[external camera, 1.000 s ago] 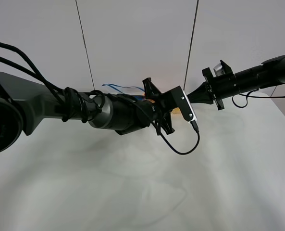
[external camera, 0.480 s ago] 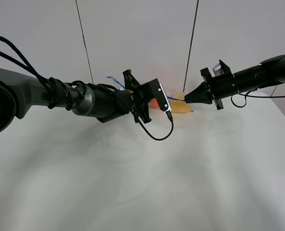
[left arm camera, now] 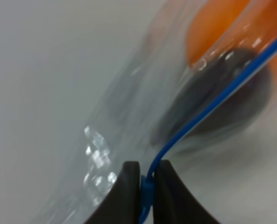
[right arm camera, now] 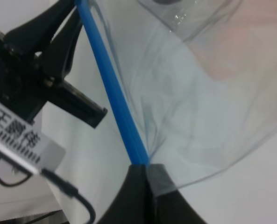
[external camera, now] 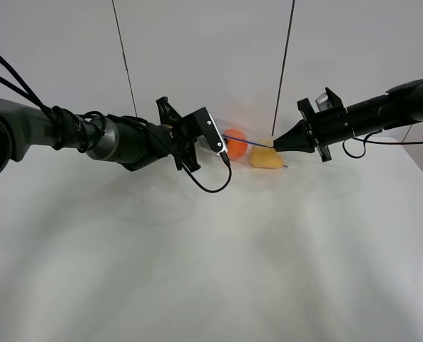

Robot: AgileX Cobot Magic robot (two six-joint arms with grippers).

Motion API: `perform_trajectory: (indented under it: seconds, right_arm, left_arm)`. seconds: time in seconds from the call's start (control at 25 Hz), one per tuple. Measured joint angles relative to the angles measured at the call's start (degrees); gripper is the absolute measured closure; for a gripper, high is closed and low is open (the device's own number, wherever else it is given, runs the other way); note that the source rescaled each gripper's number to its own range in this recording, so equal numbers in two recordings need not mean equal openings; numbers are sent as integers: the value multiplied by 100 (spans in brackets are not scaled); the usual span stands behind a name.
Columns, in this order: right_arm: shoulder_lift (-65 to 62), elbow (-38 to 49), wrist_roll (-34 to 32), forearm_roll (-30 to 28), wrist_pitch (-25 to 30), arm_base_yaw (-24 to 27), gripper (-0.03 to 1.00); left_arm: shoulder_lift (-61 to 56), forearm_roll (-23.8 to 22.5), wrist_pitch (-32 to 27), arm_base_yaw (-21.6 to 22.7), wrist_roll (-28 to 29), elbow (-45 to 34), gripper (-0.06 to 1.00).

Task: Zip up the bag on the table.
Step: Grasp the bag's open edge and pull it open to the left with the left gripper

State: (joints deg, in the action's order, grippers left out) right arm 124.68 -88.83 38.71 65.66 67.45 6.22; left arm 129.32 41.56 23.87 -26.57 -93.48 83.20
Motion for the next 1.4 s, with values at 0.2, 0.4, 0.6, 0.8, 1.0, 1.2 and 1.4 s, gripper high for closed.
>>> perform_trajectory:
  seconds: [0.2, 0.4, 0.6, 0.8, 1.0, 1.2, 1.4]
  right_arm:
    - [0, -11, -18, -5, 0, 0, 97]
    - [-8, -11, -18, -18, 5, 0, 97]
    - [-105, -17, -24, -154, 41, -5, 97]
    - [-116, -17, -24, -210, 41, -5, 97]
    - [-116, -17, -24, -203, 45, -5, 97]
    - [-116, -17, -24, -203, 45, -5, 97]
    - [-129, -17, -24, -431, 124, 21, 97]
  left_arm:
    - [0, -206, -56, 300, -19, 0, 94]
    - [0, -323, -90, 553, -20, 0, 94]
    - [0, -300, -4, 729, -20, 0, 94]
    - [0, -304, -116, 734, -20, 0, 94]
    - [0, -304, -143, 760, -20, 0, 94]
    - [0, -304, -174, 760, -20, 0, 94]
    - [0, -168, -211, 856, 88, 0, 75]
